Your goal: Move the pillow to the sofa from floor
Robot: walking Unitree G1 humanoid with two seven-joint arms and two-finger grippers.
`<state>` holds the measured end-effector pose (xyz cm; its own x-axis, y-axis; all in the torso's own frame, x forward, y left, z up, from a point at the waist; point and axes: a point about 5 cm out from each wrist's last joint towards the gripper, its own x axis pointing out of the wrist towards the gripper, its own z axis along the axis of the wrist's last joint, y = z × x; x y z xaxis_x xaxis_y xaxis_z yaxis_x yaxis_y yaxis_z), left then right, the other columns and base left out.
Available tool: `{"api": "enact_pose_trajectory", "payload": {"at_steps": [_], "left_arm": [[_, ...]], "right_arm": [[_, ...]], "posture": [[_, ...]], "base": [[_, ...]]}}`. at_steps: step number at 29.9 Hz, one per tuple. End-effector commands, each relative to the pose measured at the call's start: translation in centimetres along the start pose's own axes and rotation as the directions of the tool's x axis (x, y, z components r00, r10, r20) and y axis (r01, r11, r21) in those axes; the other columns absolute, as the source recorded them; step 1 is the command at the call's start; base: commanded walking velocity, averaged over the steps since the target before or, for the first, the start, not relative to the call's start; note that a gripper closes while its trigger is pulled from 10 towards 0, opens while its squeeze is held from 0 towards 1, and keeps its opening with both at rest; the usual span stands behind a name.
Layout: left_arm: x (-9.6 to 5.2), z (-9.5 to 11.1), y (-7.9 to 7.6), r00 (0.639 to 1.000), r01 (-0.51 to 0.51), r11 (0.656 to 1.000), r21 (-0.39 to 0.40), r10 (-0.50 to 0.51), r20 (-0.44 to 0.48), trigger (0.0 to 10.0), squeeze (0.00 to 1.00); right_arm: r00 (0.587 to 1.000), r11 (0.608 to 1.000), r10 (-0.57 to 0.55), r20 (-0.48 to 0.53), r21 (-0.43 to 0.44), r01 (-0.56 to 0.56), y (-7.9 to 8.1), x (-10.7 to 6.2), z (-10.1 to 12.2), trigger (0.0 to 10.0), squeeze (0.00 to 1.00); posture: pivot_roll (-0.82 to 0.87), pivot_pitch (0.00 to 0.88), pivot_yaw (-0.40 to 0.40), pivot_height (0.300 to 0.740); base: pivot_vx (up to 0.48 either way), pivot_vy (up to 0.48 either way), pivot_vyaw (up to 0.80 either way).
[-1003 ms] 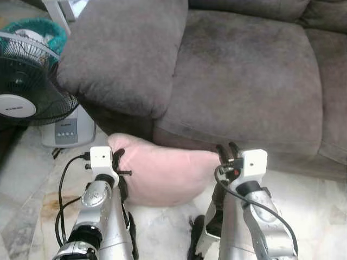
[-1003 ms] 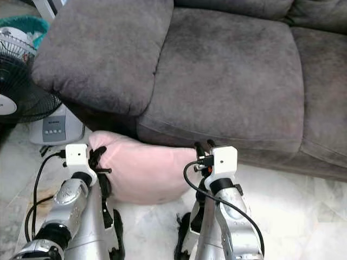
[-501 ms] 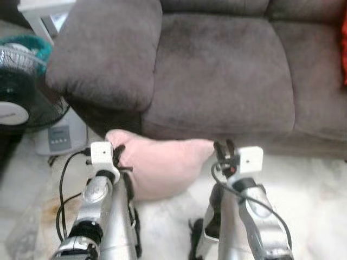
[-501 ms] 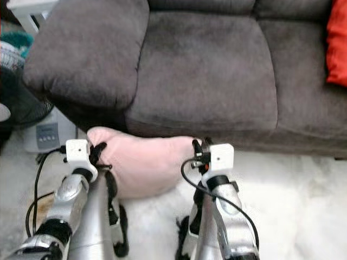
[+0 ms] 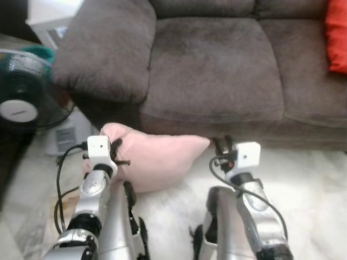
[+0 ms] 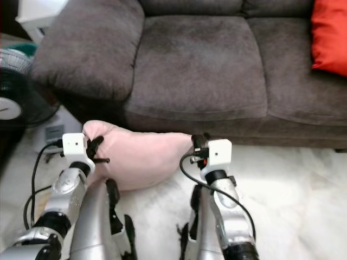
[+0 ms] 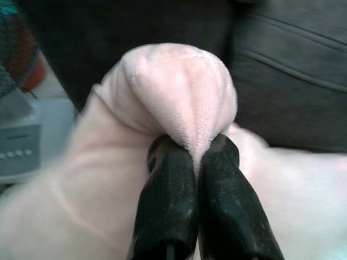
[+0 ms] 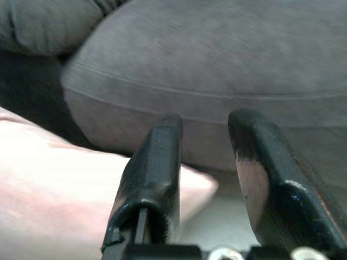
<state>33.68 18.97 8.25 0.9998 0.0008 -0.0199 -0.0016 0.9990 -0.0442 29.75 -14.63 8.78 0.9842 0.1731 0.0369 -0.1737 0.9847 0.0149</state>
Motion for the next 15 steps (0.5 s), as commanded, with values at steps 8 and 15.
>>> {"api": "enact_pose_trajectory", "payload": {"at_steps": [8,15], "left_arm": [[0.42,0.95,0.06,0.999,0.007,1.000,0.004,-0.008,0.046,10.0,0.00],[0.42,0.95,0.06,0.999,0.007,1.000,0.004,-0.008,0.046,10.0,0.00]], "right_arm": [[1.000,1.000,-0.010,-0.015,0.003,0.010,0.05,-0.20,-0.73,10.0,0.00],[1.000,1.000,-0.010,-0.015,0.003,0.010,0.05,-0.20,-0.73,10.0,0.00]], "posture": [[0.10,0.115,-0.001,0.493],[0.10,0.115,-0.001,0.493]], "base": [[-0.322,0.000,0.00],[-0.322,0.000,0.00]]}}
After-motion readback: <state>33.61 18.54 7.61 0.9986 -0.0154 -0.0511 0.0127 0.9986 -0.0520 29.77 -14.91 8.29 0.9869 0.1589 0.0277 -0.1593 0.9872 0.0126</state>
